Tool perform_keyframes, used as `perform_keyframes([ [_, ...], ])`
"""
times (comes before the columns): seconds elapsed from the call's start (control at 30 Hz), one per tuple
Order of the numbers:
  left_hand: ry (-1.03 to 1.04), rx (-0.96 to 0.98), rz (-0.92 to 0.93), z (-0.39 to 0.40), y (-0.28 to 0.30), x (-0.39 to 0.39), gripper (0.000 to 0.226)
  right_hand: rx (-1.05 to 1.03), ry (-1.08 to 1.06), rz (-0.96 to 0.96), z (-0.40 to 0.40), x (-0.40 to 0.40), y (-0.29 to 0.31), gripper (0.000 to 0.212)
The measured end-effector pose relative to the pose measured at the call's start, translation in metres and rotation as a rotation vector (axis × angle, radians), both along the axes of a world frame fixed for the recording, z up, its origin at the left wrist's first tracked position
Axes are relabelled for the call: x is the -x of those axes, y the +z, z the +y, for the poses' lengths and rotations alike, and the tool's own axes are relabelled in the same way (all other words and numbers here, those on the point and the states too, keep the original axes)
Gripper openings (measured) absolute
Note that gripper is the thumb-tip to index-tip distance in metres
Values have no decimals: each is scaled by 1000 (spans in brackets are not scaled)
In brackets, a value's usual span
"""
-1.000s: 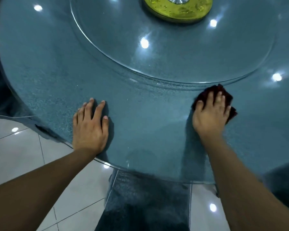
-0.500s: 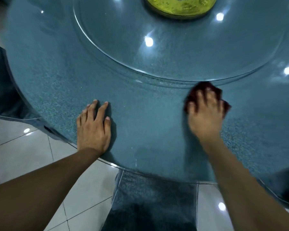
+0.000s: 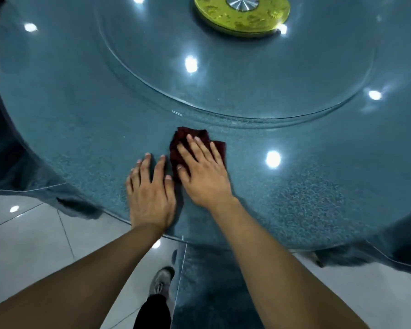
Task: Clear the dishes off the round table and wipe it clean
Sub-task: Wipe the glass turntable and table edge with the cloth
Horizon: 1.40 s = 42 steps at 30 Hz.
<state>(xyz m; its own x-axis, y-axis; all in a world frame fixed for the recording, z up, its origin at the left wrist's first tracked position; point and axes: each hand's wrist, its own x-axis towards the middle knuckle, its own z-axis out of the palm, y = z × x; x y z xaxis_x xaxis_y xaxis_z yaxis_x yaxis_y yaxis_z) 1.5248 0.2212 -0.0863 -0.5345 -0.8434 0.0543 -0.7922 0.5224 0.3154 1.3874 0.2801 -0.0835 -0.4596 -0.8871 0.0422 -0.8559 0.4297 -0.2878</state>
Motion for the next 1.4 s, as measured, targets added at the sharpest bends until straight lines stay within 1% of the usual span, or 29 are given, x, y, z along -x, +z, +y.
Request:
perform_keyframes([
  [0.03,1,-29,20,0,1,-1,53,-5,-66,9,15,14,-2,59],
  [0.1,-8,-105,83,-2,6,-4,53,-34,-296,13,54,47,-3,62],
  [0.17,-60,-165,168,-12,12,-11,52,-61,-509,-2,92,77,0,68],
  [0.23,-171,-135,194,-35,16,-27,51,-97,-669,-39,109,90,5,69],
  [0.3,-257,-44,146,-69,16,-48,51,-95,-795,-61,97,81,6,69],
  [0.33,-277,2,111,-90,15,-57,51,-83,-821,-65,83,67,6,69],
  [0.37,-285,36,76,-112,14,-63,52,-65,-798,-56,66,46,6,69],
  [0.47,-281,84,-11,-163,5,-77,54,2,-567,-2,14,-47,5,62],
  [0.57,-248,65,-19,-179,-1,-81,57,23,-397,-47,-14,-133,8,57],
  [0.6,-236,56,-14,-178,-1,-80,57,18,-361,-64,-16,-142,9,57],
  [0.67,-222,56,-13,-175,0,-78,57,-2,-308,-51,0,-131,6,56],
  [0.7,-220,48,-15,-175,2,-79,57,-26,-339,-33,17,-120,5,56],
  [0.73,-223,42,-11,-175,3,-78,57,-54,-420,-18,39,-105,4,57],
  [0.8,-222,37,-14,-175,5,-78,57,-65,-667,27,87,-72,2,61],
  [0.87,-211,35,-19,-173,5,-76,56,-68,-898,5,125,-48,2,65],
  [0.9,-209,44,-19,-173,4,-76,55,-74,-983,-23,131,-43,2,66],
  [0.97,-212,58,-12,-174,3,-77,54,-59,-1107,-42,112,-52,3,67],
  [1.0,-213,60,-9,-174,3,-76,53,-46,-1102,-31,92,-67,4,66],
  [1.03,-215,61,-10,-175,2,-77,53,-38,-1024,-10,68,-88,6,65],
  [1.13,-212,51,-13,-177,0,-77,52,20,-592,-17,-13,-169,6,60],
  [1.17,-215,48,-14,-177,0,-78,52,36,-483,-44,-34,-190,8,59],
  [1.23,-218,46,-14,-176,1,-77,52,50,-362,-91,-51,-202,9,58],
  [1.3,-216,44,-15,-177,1,-76,52,56,-281,-91,-36,-182,7,57],
  [1.33,-216,39,-16,-178,1,-76,53,39,-284,-66,-20,-165,6,56],
  [1.37,-217,34,-18,-178,1,-77,53,12,-351,-36,-1,-144,4,57],
  [1.4,-221,32,-21,-179,1,-77,53,-8,-468,1,20,-118,3,58],
])
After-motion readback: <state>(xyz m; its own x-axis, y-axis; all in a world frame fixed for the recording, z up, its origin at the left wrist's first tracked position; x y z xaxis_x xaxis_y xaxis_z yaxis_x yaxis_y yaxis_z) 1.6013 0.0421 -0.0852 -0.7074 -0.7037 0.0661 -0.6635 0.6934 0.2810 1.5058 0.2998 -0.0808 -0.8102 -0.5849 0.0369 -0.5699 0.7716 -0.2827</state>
